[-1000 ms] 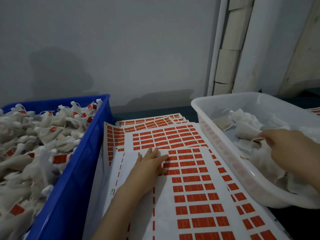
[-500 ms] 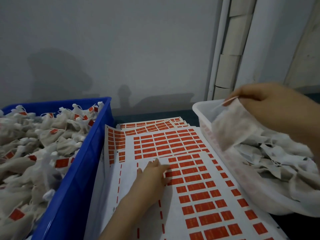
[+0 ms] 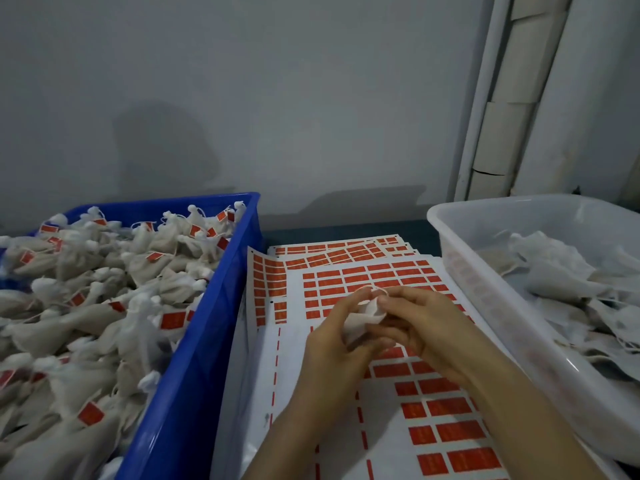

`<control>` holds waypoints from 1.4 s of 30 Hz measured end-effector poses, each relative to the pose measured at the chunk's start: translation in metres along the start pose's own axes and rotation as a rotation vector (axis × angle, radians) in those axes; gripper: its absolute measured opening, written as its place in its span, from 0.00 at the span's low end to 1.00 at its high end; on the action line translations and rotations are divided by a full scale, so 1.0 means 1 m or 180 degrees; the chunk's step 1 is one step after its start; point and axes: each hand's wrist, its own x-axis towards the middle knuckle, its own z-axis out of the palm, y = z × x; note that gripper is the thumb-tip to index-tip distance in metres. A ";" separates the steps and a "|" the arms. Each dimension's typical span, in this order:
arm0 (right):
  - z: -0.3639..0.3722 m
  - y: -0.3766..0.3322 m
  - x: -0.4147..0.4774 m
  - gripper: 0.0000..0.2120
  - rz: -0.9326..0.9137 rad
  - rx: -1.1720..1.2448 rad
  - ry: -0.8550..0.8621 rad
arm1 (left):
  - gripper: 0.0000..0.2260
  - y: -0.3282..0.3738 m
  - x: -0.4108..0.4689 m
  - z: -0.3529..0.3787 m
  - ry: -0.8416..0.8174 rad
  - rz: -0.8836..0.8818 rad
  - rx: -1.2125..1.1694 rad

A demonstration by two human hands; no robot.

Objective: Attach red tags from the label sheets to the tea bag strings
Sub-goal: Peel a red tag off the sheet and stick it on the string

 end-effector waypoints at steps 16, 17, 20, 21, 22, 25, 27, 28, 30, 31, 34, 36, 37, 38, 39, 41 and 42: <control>-0.004 0.029 0.002 0.16 -0.0388 -0.0043 0.0353 | 0.04 -0.001 -0.001 -0.004 0.0560 -0.1124 -0.0869; -0.004 0.030 0.002 0.16 -0.0403 -0.0126 0.0395 | 0.04 -0.001 0.001 -0.004 0.0575 -0.1176 -0.0835; 0.000 0.030 0.002 0.11 -0.0533 -0.0353 0.0528 | 0.07 0.006 0.003 -0.002 0.0544 -0.1069 -0.0441; 0.002 0.030 0.002 0.09 -0.0599 -0.0397 0.0535 | 0.08 0.005 0.002 0.000 0.0475 -0.0960 -0.0324; 0.004 0.030 0.002 0.08 -0.0660 -0.0430 0.0535 | 0.09 0.006 0.001 0.001 0.0440 -0.0898 -0.0223; 0.009 0.030 0.000 0.10 -0.0795 -0.0501 0.0638 | 0.08 0.004 0.000 0.000 0.0528 -0.0802 -0.0125; 0.009 0.029 -0.001 0.10 -0.0863 -0.0559 0.0774 | 0.07 0.002 0.000 0.000 0.0577 -0.0714 -0.0117; 0.008 0.029 -0.001 0.10 -0.0910 -0.0541 0.0831 | 0.07 0.002 -0.001 0.000 0.0584 -0.0670 -0.0088; 0.008 0.025 -0.004 0.12 -0.0998 -0.0310 0.0877 | 0.06 0.001 -0.002 0.000 0.0511 -0.0561 0.0022; 0.008 0.023 -0.006 0.13 -0.1029 -0.0096 0.0865 | 0.05 0.001 -0.002 0.000 0.0453 -0.0509 0.0084; 0.005 0.016 -0.011 0.15 -0.1003 0.0505 0.0807 | 0.06 0.000 -0.002 -0.003 0.0314 -0.0440 0.0180; 0.002 0.014 -0.011 0.15 -0.0963 0.0782 0.0829 | 0.07 0.000 -0.001 -0.005 0.0211 -0.0401 0.0222; 0.001 0.014 -0.011 0.14 -0.0958 0.0886 0.0860 | 0.07 0.001 -0.001 -0.005 0.0181 -0.0347 0.0241; 0.001 0.014 -0.011 0.13 -0.0965 0.0943 0.0893 | 0.08 0.001 -0.001 -0.005 0.0158 -0.0278 0.0253; 0.002 0.014 -0.010 0.13 -0.0988 0.0938 0.0913 | 0.08 0.001 -0.001 -0.006 0.0126 -0.0202 0.0240; 0.004 0.015 -0.011 0.13 -0.1049 0.0775 0.0850 | 0.09 0.000 -0.003 -0.007 0.0007 -0.0099 0.0122; 0.005 0.016 -0.011 0.13 -0.1094 0.0641 0.0784 | 0.10 -0.001 -0.005 -0.008 -0.0054 -0.0076 0.0090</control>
